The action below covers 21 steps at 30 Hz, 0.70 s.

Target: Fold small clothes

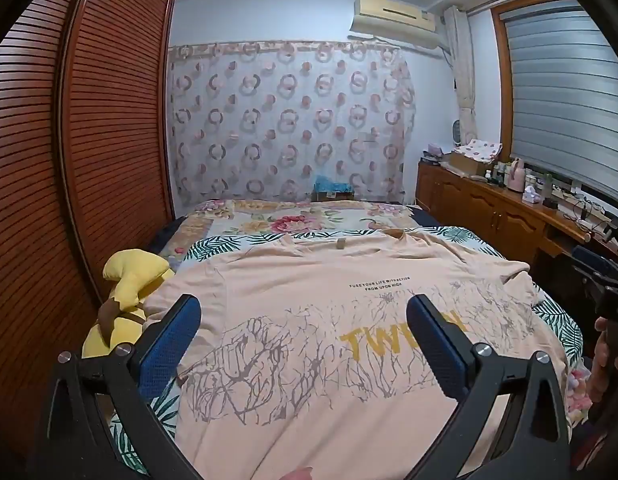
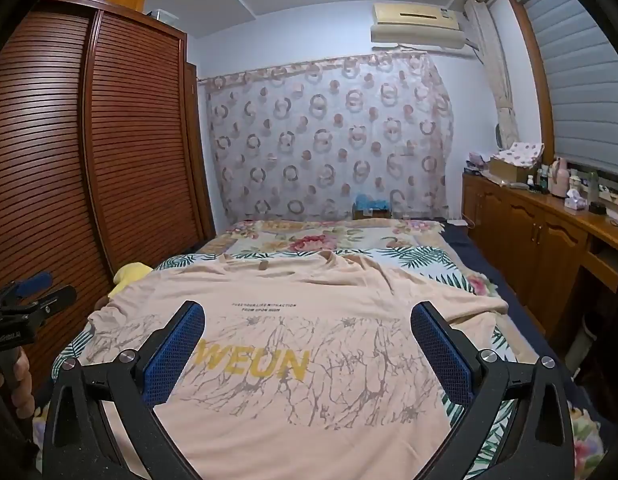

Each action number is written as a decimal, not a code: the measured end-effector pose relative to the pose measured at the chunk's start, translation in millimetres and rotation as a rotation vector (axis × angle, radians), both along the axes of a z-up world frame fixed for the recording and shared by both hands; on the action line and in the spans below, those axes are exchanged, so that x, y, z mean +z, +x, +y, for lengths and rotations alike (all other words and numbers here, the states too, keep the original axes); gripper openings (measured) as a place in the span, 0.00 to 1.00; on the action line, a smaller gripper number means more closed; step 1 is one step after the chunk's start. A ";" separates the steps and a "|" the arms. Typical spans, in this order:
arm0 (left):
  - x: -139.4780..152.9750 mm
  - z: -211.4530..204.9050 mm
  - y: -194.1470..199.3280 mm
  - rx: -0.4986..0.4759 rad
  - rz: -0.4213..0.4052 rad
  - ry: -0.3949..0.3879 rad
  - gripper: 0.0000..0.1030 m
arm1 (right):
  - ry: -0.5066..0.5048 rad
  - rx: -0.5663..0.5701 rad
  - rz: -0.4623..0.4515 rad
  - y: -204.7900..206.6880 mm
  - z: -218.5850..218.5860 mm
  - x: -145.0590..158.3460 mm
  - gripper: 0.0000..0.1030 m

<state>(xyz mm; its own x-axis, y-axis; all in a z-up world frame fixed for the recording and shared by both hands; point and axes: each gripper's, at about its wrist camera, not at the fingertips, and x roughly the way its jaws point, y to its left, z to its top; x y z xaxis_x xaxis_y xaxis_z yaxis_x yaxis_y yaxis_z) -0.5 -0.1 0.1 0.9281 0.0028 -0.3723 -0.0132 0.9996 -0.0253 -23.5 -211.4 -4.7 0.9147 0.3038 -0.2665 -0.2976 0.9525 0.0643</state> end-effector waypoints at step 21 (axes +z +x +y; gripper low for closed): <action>1.9 3.1 -0.5 0.000 0.005 -0.015 1.00 | -0.005 0.010 0.004 0.8 3.3 0.0 1.00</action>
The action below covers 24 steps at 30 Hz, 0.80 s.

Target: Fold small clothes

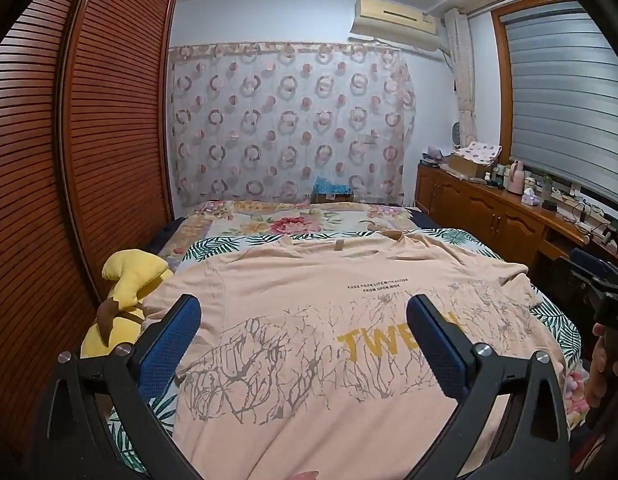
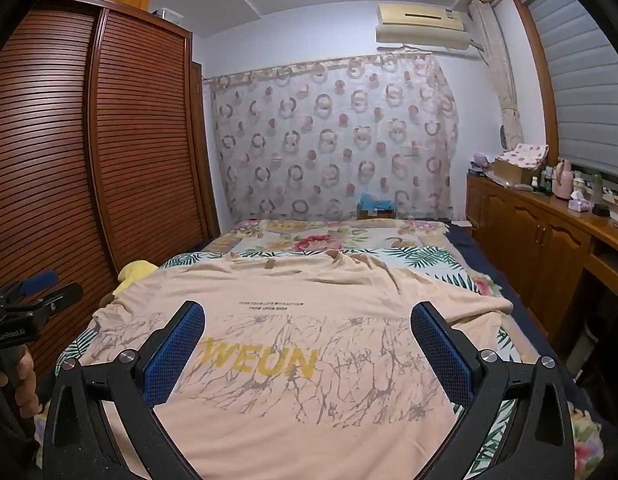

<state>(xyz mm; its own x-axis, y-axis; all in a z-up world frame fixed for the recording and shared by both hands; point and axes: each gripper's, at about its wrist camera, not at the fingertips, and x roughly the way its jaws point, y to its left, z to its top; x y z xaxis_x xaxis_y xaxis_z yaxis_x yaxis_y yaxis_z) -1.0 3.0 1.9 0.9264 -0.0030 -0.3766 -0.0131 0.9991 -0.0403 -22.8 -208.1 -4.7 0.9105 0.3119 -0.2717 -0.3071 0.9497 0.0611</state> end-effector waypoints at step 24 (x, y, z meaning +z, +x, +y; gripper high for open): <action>0.0 -2.4 -0.7 0.000 -0.006 0.006 1.00 | 0.002 0.001 0.000 0.3 0.4 -0.5 1.00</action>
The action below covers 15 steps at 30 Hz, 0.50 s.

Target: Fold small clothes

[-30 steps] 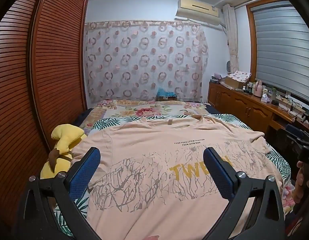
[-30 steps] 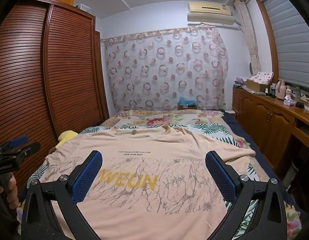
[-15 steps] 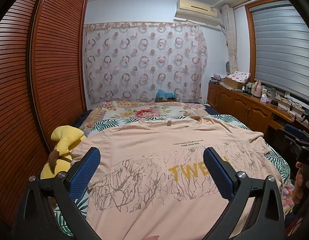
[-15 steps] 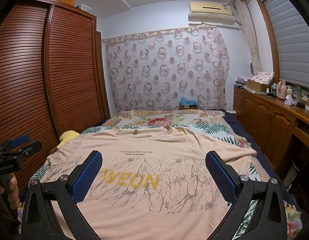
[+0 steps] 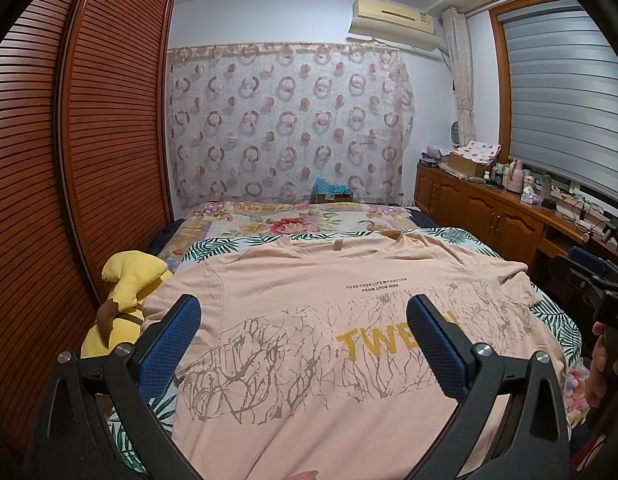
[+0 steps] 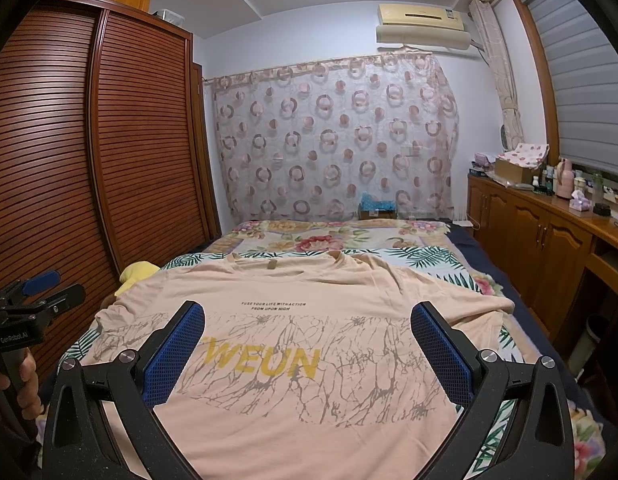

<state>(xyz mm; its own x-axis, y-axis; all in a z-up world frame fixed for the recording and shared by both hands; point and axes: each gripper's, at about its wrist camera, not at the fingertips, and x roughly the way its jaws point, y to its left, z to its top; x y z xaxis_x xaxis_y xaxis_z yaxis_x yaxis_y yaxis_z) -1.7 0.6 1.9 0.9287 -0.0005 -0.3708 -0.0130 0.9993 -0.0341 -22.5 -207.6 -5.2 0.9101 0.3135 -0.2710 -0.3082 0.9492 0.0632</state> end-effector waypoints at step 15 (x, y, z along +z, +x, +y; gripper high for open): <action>-0.1 -0.7 -0.1 0.001 0.000 0.002 1.00 | 0.001 0.002 0.001 0.6 1.8 -0.9 1.00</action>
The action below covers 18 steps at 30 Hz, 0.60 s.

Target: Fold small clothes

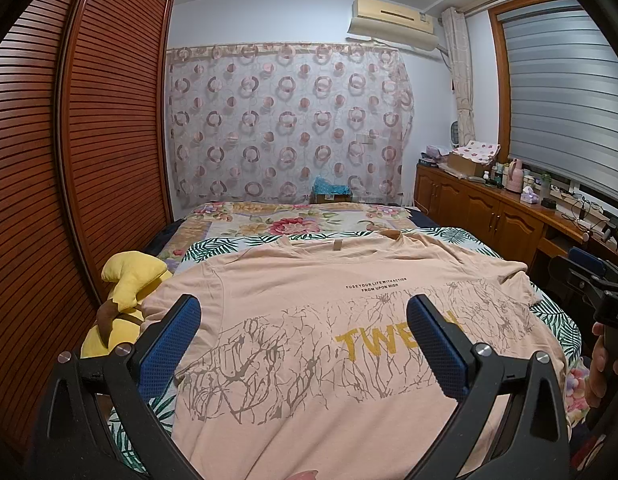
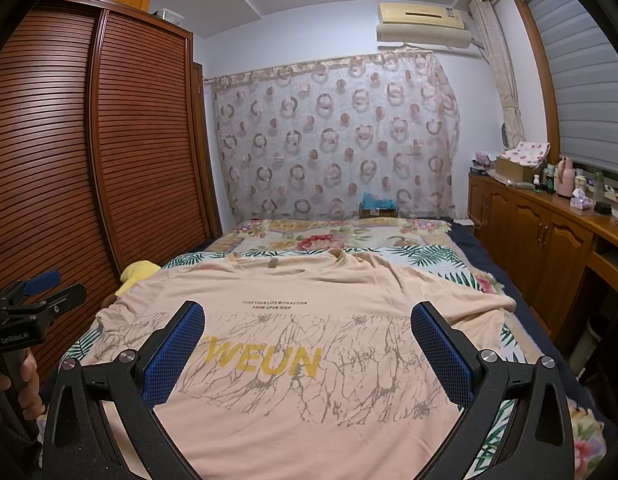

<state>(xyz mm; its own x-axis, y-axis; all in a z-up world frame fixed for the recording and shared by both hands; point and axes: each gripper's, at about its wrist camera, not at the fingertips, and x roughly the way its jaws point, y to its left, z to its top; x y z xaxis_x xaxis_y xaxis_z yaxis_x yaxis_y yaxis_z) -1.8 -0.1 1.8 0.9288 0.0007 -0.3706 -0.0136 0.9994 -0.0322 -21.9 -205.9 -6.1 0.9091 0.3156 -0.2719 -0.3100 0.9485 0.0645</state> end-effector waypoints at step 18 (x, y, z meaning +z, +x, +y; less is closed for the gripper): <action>8.3 -4.1 -2.7 -0.003 -0.004 0.002 1.00 | 0.002 0.001 0.000 0.3 0.5 -0.3 1.00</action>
